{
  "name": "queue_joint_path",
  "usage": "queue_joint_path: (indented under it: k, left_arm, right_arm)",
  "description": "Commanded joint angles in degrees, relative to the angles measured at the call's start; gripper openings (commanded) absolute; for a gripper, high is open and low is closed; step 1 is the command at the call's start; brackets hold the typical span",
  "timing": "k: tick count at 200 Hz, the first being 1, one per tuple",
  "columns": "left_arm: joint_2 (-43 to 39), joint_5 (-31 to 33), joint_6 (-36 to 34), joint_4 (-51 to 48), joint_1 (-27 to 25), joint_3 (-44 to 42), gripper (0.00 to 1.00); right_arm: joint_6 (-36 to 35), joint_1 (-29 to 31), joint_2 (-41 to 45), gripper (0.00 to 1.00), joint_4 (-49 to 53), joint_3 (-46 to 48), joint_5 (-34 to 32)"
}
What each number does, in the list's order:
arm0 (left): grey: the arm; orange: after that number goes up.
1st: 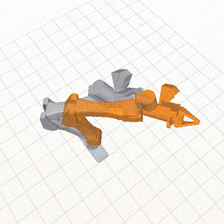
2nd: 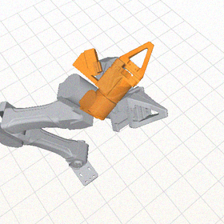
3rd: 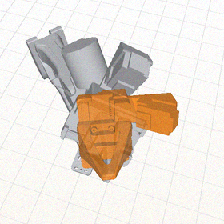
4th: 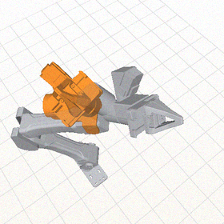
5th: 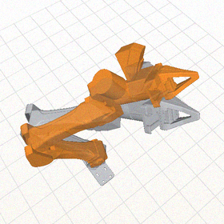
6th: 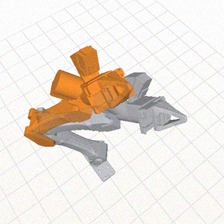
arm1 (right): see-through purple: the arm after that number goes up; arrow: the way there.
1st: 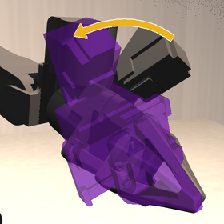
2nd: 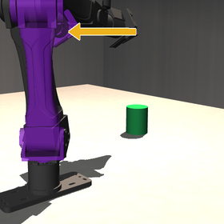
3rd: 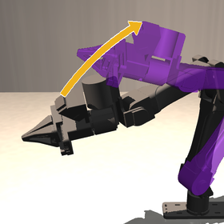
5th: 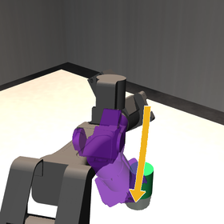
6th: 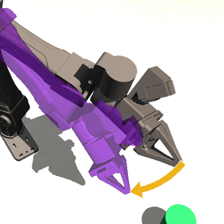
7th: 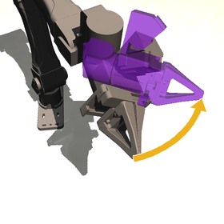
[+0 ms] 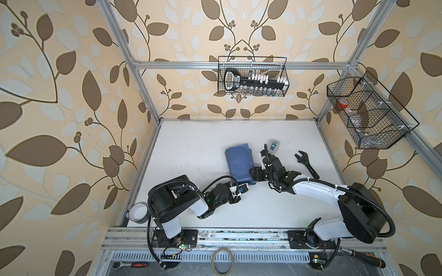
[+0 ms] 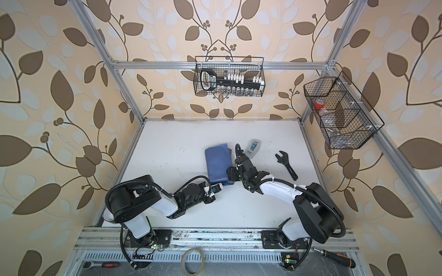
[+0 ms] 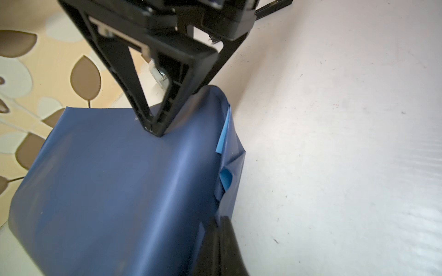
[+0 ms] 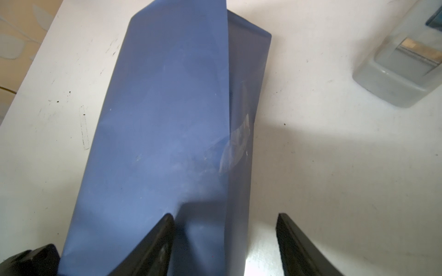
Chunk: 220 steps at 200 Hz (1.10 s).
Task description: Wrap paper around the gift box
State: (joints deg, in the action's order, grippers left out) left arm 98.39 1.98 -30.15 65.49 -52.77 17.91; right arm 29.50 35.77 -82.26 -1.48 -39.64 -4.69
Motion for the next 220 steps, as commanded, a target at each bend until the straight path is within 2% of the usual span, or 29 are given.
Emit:
queue_joint_path:
  k: [1,73,127,220]
  left_arm:
    - [-3.33,0.36,1.10,2.47,1.15,1.59,0.00]
    - [-3.57,1.86,1.58,1.39,1.97,0.73,0.00]
    - [-1.76,2.32,3.06,4.30,2.15,-0.63,0.00]
    - [-0.32,0.62,5.28,6.05,3.20,-0.87,0.00]
  right_arm:
    - [-1.37,1.27,-0.09,0.68,7.38,3.07,-2.25]
    - [0.86,4.65,2.34,0.67,8.14,3.83,-2.96]
    - [-1.96,3.69,5.07,0.68,9.31,1.30,-2.00]
    - [-4.20,1.60,4.22,0.68,8.81,-0.05,1.70]
